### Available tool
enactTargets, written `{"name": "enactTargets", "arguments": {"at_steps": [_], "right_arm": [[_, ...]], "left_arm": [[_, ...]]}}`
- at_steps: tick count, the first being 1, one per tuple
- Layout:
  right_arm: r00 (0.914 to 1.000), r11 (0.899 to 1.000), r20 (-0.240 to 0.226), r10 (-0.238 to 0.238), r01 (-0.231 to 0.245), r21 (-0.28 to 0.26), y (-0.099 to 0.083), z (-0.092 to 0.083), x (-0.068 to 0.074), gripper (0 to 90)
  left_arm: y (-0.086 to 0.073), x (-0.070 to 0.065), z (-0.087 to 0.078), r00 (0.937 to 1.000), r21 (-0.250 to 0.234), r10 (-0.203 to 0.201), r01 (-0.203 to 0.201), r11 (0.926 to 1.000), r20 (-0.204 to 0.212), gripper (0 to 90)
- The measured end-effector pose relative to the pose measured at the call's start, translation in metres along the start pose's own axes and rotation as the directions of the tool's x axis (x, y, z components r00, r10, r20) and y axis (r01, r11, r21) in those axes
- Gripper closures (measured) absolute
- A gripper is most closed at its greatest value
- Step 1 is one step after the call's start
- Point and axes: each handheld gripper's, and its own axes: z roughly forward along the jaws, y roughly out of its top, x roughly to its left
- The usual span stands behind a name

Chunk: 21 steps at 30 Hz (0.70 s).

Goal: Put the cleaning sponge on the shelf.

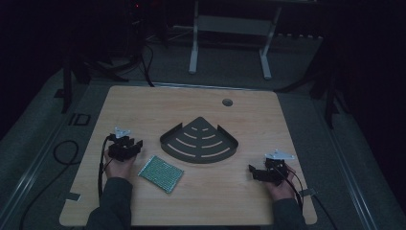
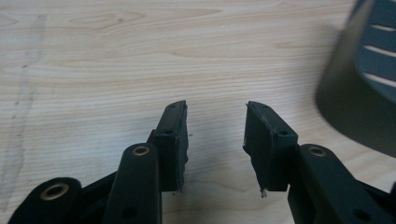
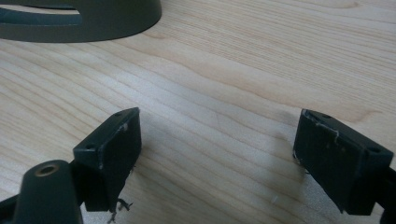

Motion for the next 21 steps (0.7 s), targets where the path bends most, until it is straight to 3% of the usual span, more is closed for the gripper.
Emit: {"name": "enactTargets", "arguments": {"at_steps": [6,9,13,21], "right_arm": [[1.0,1.0,0.0,0.001,-0.001,0.001,0.0,0.0,0.0,14.7],[1.0,1.0,0.0,0.001,-0.001,0.001,0.0,0.0,0.0,14.7],[1.0,1.0,0.0,0.001,-0.001,0.002,0.0,0.0,0.0,14.7],[1.0,1.0,0.0,0.001,-0.001,0.001,0.0,0.0,0.0,14.7]], "left_arm": [[0.001,-0.01,-0.014,0.9977,0.006,0.03,-0.03,0.9995,0.06,60.7],[0.002,-0.011,-0.017,0.9973,0.016,0.032,-0.033,0.9993,0.066,62.6],[0.0,-0.019,-0.032,0.9904,0.019,0.052,-0.055,0.9983,0.128,63.7],[-0.006,-0.041,-0.039,0.9781,0.057,0.107,-0.119,0.9912,0.179,64.3]]}}
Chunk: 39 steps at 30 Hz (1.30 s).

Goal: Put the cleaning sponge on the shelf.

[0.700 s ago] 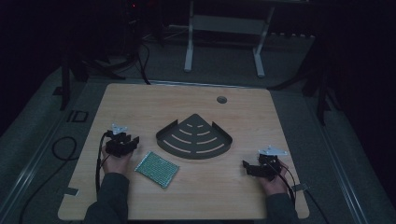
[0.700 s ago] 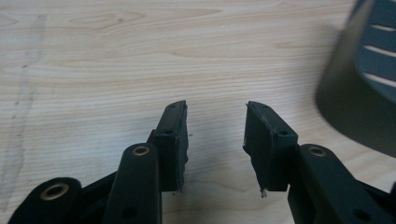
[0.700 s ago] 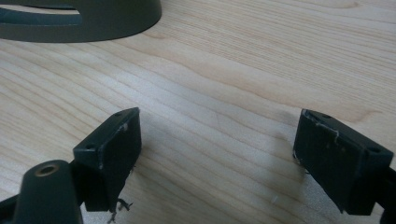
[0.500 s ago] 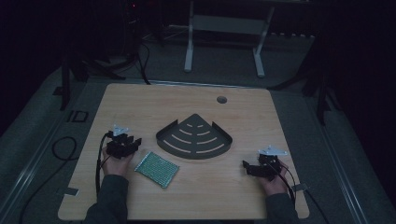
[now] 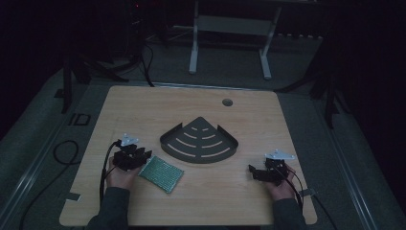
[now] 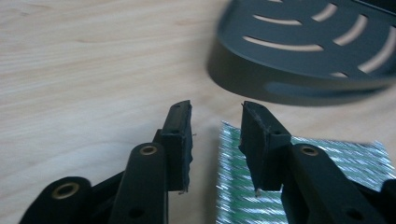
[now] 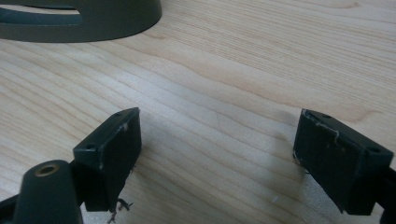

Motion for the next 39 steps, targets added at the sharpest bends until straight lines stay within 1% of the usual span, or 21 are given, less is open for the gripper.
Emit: {"name": "enactTargets", "arguments": {"at_steps": [2,3,7,10,12,15,16,18,19,22,24,25,26,27,31,33,35,38,39], "right_arm": [[1.0,1.0,0.0,0.0,0.0,0.0,0.0,0.0,0.0,14.7],[1.0,1.0,0.0,-0.001,0.001,0.0,0.0,0.0,0.0,14.7],[1.0,1.0,0.0,0.0,0.0,0.0,0.0,0.0,0.0,14.7],[1.0,1.0,0.0,-0.001,0.001,0.0,0.0,0.0,0.0,14.7],[1.0,1.0,0.0,0.0,0.0,-0.001,0.0,0.0,0.0,14.7],[1.0,1.0,0.0,0.0,0.0,-0.001,0.0,0.0,0.0,14.7],[1.0,1.0,0.0,0.0,0.0,-0.001,0.0,0.0,0.0,14.7],[1.0,1.0,0.0,0.0,0.0,-0.001,0.0,0.0,0.0,14.7],[1.0,1.0,0.0,0.0,0.0,-0.001,0.0,0.0,0.0,14.7],[1.0,1.0,0.0,0.0,0.0,-0.001,0.0,0.0,0.0,14.7],[1.0,1.0,0.0,0.0,0.0,-0.001,0.0,0.0,0.0,14.7],[1.0,1.0,0.0,0.0,0.0,-0.001,0.0,0.0,0.0,14.7],[1.0,1.0,0.0,0.0,0.0,0.0,0.0,0.0,0.0,14.7],[1.0,1.0,0.0,0.0,0.0,-0.001,0.0,0.0,0.0,14.7],[1.0,1.0,0.0,0.0,0.0,-0.001,0.0,0.0,0.0,14.7],[1.0,1.0,0.0,0.0,0.0,-0.001,0.0,0.0,0.0,14.7],[1.0,1.0,0.0,0.0,0.0,-0.001,0.0,0.0,0.0,14.7],[1.0,1.0,0.0,0.0,0.0,-0.001,0.0,0.0,0.0,14.7],[1.0,1.0,0.0,0.0,0.0,-0.001,0.0,0.0,0.0,14.7]], "left_arm": [[-0.002,-0.005,-0.002,0.9999,0.011,0.013,-0.013,0.9999,0.009,69.7],[-0.003,-0.009,-0.004,0.9997,0.02,0.02,-0.021,0.9996,0.016,69.7],[-0.007,-0.018,-0.009,0.9981,0.042,0.042,-0.044,0.9982,0.046,74.5],[-0.01,-0.025,-0.011,0.9965,0.06,0.062,-0.065,0.9961,0.056,79.3],[-0.013,-0.027,-0.011,0.9953,0.077,0.066,-0.071,0.9945,0.071,83.2],[-0.015,-0.03,-0.012,0.9942,0.099,0.078,-0.085,0.9914,0.074,89.1],[-0.017,-0.031,-0.012,0.9941,0.106,0.077,-0.085,0.9907,0.075,89.6],[-0.019,-0.034,-0.013,0.9931,0.124,0.092,-0.1,0.9871,0.072,89.7],[-0.02,-0.035,-0.012,0.9932,0.13,0.09,-0.099,0.9865,0.074,89.8],[-0.024,-0.038,-0.012,0.9915,0.152,0.105,-0.116,0.9817,0.076,89.8],[-0.024,-0.04,-0.009,0.9907,0.17,0.116,-0.127,0.9773,0.07,89.8],[-0.024,-0.04,-0.008,0.9905,0.171,0.12,-0.13,0.9767,0.067,89.9],[-0.024,-0.04,-0.008,0.9909,0.168,0.117,-0.127,0.9775,0.066,89.9],[-0.024,-0.04,-0.008,0.9908,0.171,0.12,-0.129,0.9768,0.062,89.9],[-0.022,-0.037,-0.007,0.9908,0.17,0.132,-0.135,0.9762,0.032,89.9],[-0.021,-0.035,-0.006,0.9914,0.17,0.13,-0.13,0.9767,0.014,89.9],[-0.019,-0.031,-0.005,0.9925,0.17,0.122,-0.121,0.9779,0.005,89.9],[-0.016,-0.027,-0.004,0.9918,0.178,0.126,-0.121,0.9766,-0.019,89.9],[-0.016,-0.026,-0.003,0.9922,0.177,0.123,-0.117,0.9773,-0.023,89.9]]}}
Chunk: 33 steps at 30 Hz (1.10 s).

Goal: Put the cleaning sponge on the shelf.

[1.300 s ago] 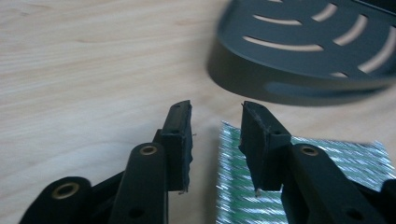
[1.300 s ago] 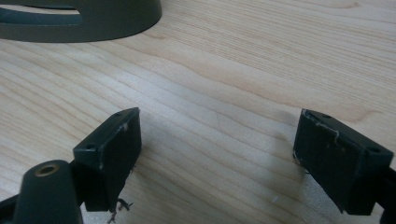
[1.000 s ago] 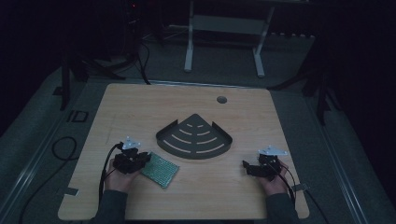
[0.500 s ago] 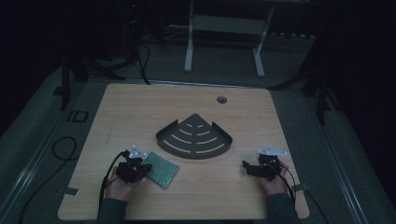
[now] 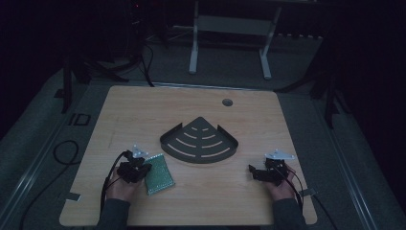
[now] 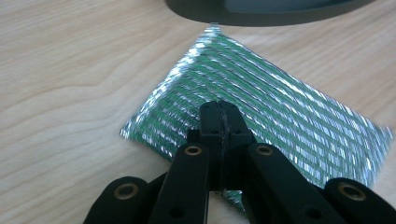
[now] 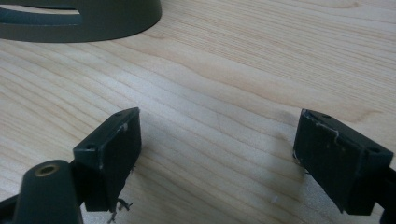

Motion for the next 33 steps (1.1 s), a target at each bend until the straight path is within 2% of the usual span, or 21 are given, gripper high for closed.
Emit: {"name": "enactTargets", "arguments": {"at_steps": [10,19,29,33], "right_arm": [[1.0,1.0,0.0,0.0,0.0,0.0,0.0,0.0,0.0,14.8],[1.0,1.0,0.0,0.001,-0.001,0.001,0.0,0.0,0.0,14.7],[1.0,1.0,0.0,0.001,-0.001,0.001,0.0,0.0,0.0,14.7],[1.0,1.0,0.0,0.001,-0.001,0.001,0.0,0.0,0.0,14.7]], "left_arm": [[0.007,0.014,0.004,0.9997,0.007,-0.011,0.011,0.9999,-0.023,89.6],[0.014,0.023,0.007,0.9999,0.013,-0.01,0.01,0.9999,-0.014,84.8],[0.013,0.033,-0.005,0.999,0.01,-0.043,0.043,0.999,0.008,79.8],[0.013,0.039,-0.01,0.9984,0.03,-0.055,0.055,0.998,0.007,78.0]]}}
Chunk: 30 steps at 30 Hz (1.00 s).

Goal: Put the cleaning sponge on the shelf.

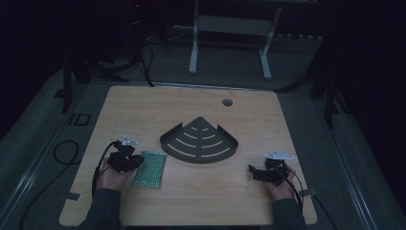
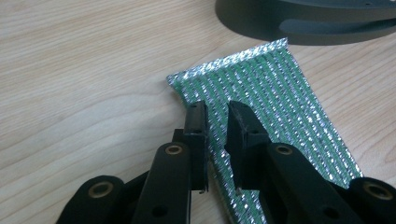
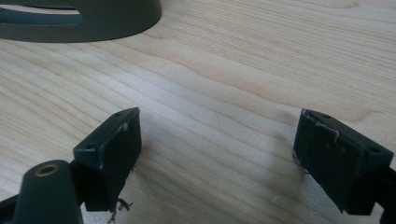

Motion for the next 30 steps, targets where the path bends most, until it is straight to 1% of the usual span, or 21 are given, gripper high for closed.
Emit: {"name": "enactTargets", "arguments": {"at_steps": [4,8,10,13,16,17,20,21,24,30], "right_arm": [[1.0,1.0,0.0,0.0,0.0,0.0,0.0,0.0,0.0,14.7],[1.0,1.0,0.0,0.0,0.0,0.0,0.0,0.0,0.0,14.7],[1.0,1.0,0.0,-0.001,0.001,0.0,0.0,0.0,0.0,14.8],[1.0,1.0,0.0,-0.001,0.001,0.0,0.0,0.0,0.0,14.7],[1.0,1.0,0.0,-0.001,0.001,0.0,0.0,0.0,0.0,14.8],[1.0,1.0,0.0,-0.001,0.001,0.0,0.0,0.0,0.0,14.8],[1.0,1.0,0.0,-0.001,0.001,0.001,0.0,0.0,0.0,14.7],[1.0,1.0,0.0,0.0,0.0,0.001,0.0,0.0,0.0,14.7],[1.0,1.0,0.0,0.0,0.0,0.001,0.0,0.0,0.0,14.7],[1.0,1.0,0.0,-0.001,0.001,0.001,0.0,0.0,0.0,14.7]], "left_arm": [[-0.003,0.004,-0.002,0.9997,0.014,-0.025,0.025,0.9996,0.007,76.6],[-0.007,0.005,-0.003,0.9991,0.026,-0.04,0.04,0.9989,0.014,74.5],[-0.008,0.005,-0.003,0.998,0.031,-0.058,0.057,0.9979,0.026,73.5],[-0.008,0.005,-0.003,0.9966,0.04,-0.071,0.069,0.9968,0.042,71.6],[-0.007,0.005,0.0,0.9954,0.063,-0.083,0.08,0.9948,0.048,70.4],[-0.006,0.006,0.001,0.9957,0.072,-0.082,0.079,0.9943,0.042,70.3],[-0.006,0.008,0.005,0.9942,0.09,-0.099,0.095,0.9913,0.041,70.2],[-0.006,0.009,0.006,0.993,0.09,-0.108,0.104,0.9905,0.047,70.2],[-0.004,0.01,0.006,0.9914,0.091,-0.118,0.113,0.9895,0.057,70.0],[0.002,0.009,0.008,0.9914,0.099,-0.114,0.108,0.9892,0.064,69.7]]}}
